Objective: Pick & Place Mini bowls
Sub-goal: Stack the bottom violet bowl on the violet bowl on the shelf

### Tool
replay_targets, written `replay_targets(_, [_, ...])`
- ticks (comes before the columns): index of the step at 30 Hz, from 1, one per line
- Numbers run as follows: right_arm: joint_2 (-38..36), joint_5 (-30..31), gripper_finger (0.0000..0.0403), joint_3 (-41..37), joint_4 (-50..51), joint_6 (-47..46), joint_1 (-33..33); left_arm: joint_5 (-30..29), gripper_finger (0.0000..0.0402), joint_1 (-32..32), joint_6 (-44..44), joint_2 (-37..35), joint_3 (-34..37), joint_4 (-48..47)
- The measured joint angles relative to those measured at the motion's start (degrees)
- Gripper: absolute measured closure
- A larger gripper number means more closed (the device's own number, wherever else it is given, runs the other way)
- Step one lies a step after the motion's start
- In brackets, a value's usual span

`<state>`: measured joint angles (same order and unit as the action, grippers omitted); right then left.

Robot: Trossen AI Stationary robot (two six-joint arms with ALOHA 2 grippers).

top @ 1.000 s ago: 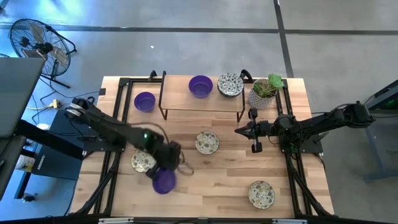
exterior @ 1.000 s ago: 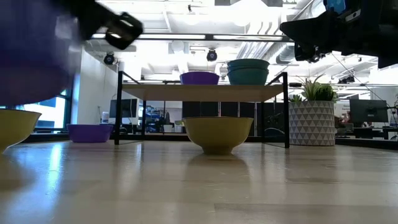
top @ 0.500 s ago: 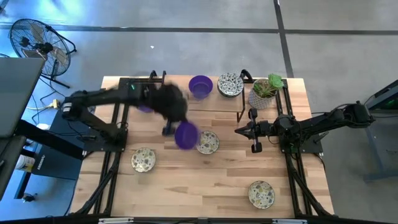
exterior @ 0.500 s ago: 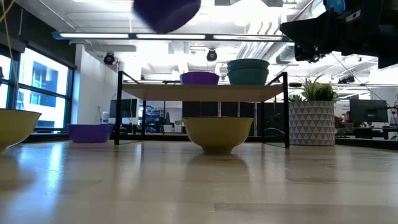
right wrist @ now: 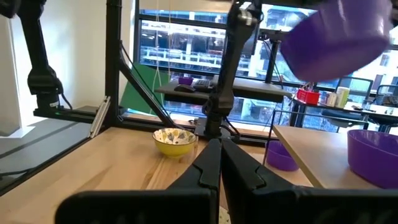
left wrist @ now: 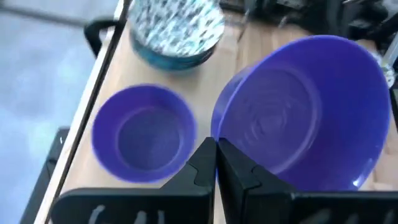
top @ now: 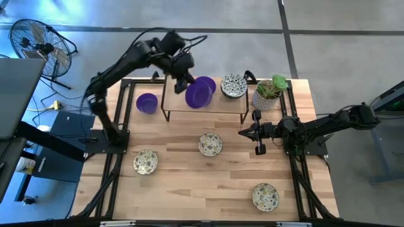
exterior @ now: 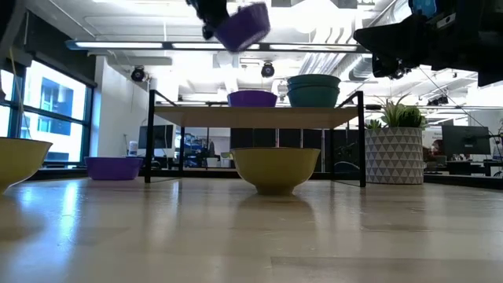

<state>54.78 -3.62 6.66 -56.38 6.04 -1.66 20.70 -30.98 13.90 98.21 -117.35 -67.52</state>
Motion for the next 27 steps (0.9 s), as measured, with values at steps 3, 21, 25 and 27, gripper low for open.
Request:
replay_targets(3, [0.0, 0.0, 0.0401, 0.0, 0.0, 0.0, 0.0, 0.0, 0.0401, -2.8, 2.5, 5.0, -6.3, -3.9])
replay_targets(21, [0.0, -0.3, 0.0402, 0.0, 0.0, 0.2, 0.0, 1.0, 0.0401, -7.8, 5.1, 16.7, -16.3, -4.7])
replay_targets(25, [0.0, -0.4, 0.0401, 0.0, 0.0, 0.2, 0.0, -0.3, 0.0401, -7.7, 5.4, 18.0, -16.2, -5.8])
replay_targets(27, [0.0, -0.4, 0.0402, 0.0, 0.0, 0.2, 0.0, -1.5, 0.0401, -7.7, 5.4, 18.6, -16.3, -5.5])
